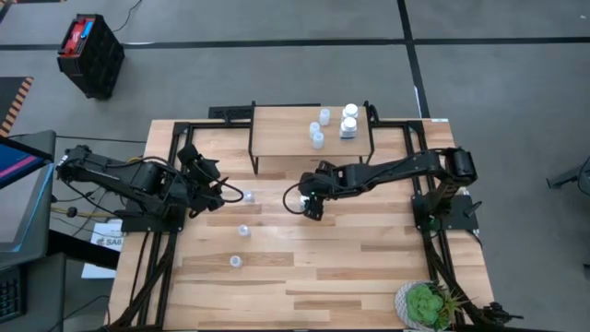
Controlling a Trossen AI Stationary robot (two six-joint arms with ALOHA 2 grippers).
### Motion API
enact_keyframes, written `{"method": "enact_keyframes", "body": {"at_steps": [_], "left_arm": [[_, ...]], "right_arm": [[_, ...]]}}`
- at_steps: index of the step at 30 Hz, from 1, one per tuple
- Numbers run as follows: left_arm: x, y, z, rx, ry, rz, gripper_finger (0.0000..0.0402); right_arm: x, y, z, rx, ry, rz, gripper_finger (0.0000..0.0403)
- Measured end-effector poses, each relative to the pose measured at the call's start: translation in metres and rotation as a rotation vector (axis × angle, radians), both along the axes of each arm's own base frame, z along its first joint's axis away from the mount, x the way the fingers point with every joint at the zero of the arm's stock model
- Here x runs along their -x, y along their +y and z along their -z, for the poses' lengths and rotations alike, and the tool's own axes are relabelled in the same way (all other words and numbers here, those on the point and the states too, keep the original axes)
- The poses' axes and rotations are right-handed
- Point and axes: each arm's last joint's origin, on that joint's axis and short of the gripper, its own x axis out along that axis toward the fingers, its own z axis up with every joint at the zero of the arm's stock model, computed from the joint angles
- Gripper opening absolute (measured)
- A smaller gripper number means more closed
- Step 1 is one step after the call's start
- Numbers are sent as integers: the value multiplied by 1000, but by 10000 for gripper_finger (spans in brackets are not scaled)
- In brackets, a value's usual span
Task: Pick and place medicine bottles onto shelf by color
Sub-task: Put the large white pill bottle on the shelf aligned with the other large pill bottles
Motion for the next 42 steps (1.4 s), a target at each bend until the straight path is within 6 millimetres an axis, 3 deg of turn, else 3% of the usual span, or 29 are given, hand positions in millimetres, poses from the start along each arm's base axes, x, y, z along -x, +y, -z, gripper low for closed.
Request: {"method": "enact_keyframes", "body": {"at_steps": [10, 21, 26, 34, 38, 42], "left_arm": [[0, 0, 0, 10, 2, 5, 245], [0, -1, 0, 22, 4, 11, 245], [0, -1, 0, 22, 5, 10, 245], [0, -1, 0, 22, 4, 10, 245], [0, -1, 0, 21, 5, 10, 245], [0, 0, 0, 22, 5, 10, 245]], "right_arm": [[-12, 1, 34, -3, 73, -2, 329], [-12, 0, 35, -12, 77, 17, 316], [-12, 0, 36, -34, 75, 22, 271], [-12, 0, 35, -23, 81, -8, 156], [-5, -2, 23, -9, 95, -35, 156], [12, -8, -8, -7, 98, -17, 157]]}}
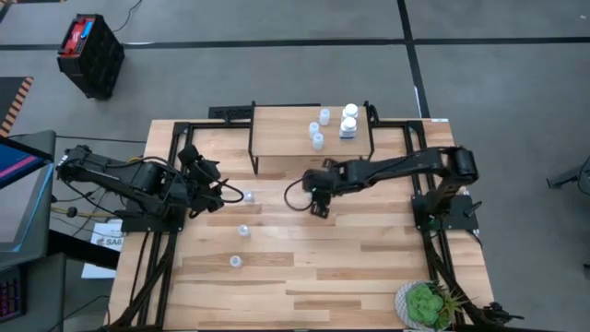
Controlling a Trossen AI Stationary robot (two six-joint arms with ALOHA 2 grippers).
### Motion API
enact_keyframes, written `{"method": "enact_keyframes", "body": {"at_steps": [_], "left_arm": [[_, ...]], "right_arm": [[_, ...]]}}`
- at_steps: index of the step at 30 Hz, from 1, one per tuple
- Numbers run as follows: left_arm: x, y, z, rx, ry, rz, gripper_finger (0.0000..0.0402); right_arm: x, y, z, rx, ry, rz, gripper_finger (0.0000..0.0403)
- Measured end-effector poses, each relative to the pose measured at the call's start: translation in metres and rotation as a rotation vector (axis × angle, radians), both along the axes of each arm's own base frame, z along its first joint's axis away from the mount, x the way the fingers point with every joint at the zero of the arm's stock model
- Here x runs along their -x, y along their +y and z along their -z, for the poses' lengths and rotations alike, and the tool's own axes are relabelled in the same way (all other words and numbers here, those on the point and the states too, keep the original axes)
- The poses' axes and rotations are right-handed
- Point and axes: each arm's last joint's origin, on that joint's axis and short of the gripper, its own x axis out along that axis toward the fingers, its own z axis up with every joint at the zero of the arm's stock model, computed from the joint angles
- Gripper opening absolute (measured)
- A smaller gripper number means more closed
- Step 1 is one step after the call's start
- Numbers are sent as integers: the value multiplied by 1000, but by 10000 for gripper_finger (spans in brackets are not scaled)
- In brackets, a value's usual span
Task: Pick and place medicine bottles onto shelf by color
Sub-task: Put the large white pill bottle on the shelf aligned with the other large pill bottles
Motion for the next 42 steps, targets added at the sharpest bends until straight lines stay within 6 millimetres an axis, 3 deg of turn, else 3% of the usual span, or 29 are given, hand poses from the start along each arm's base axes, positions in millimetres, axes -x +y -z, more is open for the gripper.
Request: {"method": "enact_keyframes", "body": {"at_steps": [6, 15, 20, 29, 42], "left_arm": [[0, 0, 0, -2, 2, 2, 245], [0, 0, 0, -3, 2, 2, 245], [0, 0, 0, -1, 0, 0, 245], [0, 0, 0, -1, 0, 0, 245], [0, 0, 0, -1, 0, 0, 245]], "right_arm": [[43, -15, -53, 9, -38, 44, 188], [94, -40, -108, 119, -157, 0, 176], [105, -56, -113, 185, -127, -30, 190], [110, -92, -99, 186, -11, 45, 181], [112, -105, -98, 159, -18, 44, 227]]}}
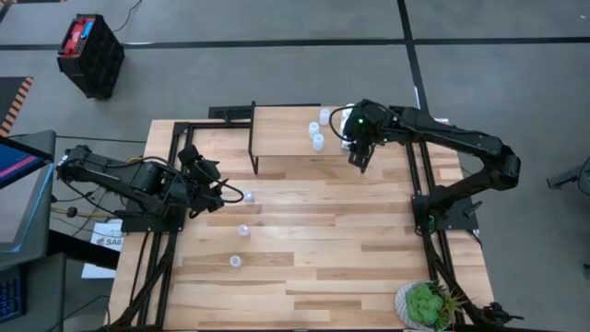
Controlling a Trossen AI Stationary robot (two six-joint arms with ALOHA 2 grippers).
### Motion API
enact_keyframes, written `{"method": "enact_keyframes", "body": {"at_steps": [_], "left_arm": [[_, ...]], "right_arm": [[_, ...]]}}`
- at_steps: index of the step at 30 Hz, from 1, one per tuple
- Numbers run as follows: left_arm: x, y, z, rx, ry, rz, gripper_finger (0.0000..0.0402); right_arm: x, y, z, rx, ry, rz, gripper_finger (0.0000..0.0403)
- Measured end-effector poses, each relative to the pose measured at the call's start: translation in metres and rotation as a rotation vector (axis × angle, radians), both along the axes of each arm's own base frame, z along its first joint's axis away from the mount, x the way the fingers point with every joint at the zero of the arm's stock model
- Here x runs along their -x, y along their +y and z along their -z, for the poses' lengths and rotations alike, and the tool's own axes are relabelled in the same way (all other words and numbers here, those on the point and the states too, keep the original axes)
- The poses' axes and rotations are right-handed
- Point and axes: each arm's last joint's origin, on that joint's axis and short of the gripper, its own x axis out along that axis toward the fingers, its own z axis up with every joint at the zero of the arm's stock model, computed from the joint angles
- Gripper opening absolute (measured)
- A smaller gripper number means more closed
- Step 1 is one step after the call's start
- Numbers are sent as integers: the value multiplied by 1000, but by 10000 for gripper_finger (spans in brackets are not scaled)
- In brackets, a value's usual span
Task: Pick and place medicine bottles onto shelf by color
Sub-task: Put the large white pill bottle on the shelf aligned with the other large pill bottles
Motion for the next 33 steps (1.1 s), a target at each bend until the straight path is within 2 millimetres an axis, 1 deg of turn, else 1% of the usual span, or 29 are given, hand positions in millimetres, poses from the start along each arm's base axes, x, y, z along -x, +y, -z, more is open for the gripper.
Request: {"method": "enact_keyframes", "body": {"at_steps": [7, 13, 19, 21, 27, 33], "left_arm": [[0, 0, 0, 0, 0, 0, 245], [0, 0, 0, 0, 0, -1, 245], [0, 0, 0, 9, -4, -4, 245], [0, 0, 0, 14, -3, -1, 245], [0, 0, 0, 15, -4, -2, 245], [0, 0, 0, 15, -4, -2, 245]], "right_arm": [[0, -1, 0, 10, 3, -4, 248], [-1, -1, -2, 38, 5, -38, 250], [-3, 2, -17, 56, -33, -50, 250], [-3, 3, -25, 58, -53, -45, 250], [-1, 17, -40, 14, -61, -32, 250], [3, 40, -36, -70, 38, -48, 250]]}}
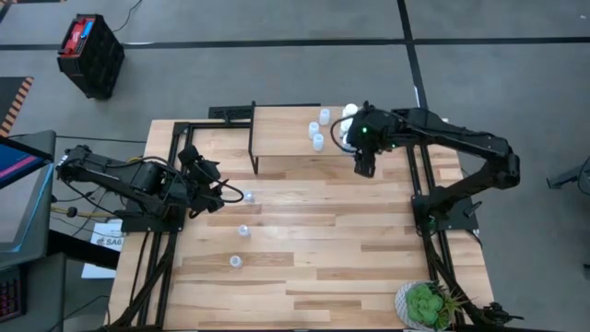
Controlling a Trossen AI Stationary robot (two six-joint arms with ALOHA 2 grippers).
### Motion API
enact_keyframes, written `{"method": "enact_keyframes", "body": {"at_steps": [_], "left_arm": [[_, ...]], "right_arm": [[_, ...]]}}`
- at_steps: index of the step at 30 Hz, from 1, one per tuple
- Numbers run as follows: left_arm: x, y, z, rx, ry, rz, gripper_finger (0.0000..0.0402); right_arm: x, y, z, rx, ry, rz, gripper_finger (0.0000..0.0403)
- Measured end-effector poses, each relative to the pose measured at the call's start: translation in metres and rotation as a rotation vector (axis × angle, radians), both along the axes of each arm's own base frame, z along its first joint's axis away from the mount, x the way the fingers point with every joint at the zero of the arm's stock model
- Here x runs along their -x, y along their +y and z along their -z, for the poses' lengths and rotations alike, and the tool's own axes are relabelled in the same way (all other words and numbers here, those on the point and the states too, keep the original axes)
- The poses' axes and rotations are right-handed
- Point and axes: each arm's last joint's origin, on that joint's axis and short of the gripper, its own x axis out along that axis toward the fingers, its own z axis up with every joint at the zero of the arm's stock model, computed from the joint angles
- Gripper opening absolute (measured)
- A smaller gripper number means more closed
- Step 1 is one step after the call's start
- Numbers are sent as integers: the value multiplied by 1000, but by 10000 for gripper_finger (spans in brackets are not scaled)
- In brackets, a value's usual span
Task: Pick and place medicine bottles onto shelf by color
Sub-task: Put the large white pill bottle on the shelf aligned with the other large pill bottles
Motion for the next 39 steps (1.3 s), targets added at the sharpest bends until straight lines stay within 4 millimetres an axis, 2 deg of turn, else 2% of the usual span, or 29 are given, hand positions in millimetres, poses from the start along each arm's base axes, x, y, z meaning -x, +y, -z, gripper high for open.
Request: {"method": "enact_keyframes", "body": {"at_steps": [4, 9, 14, 19, 25, 32, 39], "left_arm": [[0, 0, 0, 0, 0, 0, 245], [0, 0, 0, 0, 0, 0, 245], [0, 0, 0, -3, -2, -2, 245], [0, 0, 0, -11, -4, -6, 245], [0, 0, 0, -12, -4, -7, 245], [0, 0, 0, -8, -4, -5, 245], [0, 0, 0, -7, -3, -4, 245]], "right_arm": [[4, 12, 4, -61, 49, 48, 250], [1, 22, 4, -69, 43, 18, 249], [-6, 24, 26, -78, 93, 5, 249], [-12, 22, 42, -69, 110, -12, 248], [-22, 15, 43, -25, 77, -51, 248], [-19, -5, 48, -10, 115, 18, 248], [-16, -17, 46, 2, 89, 48, 248]]}}
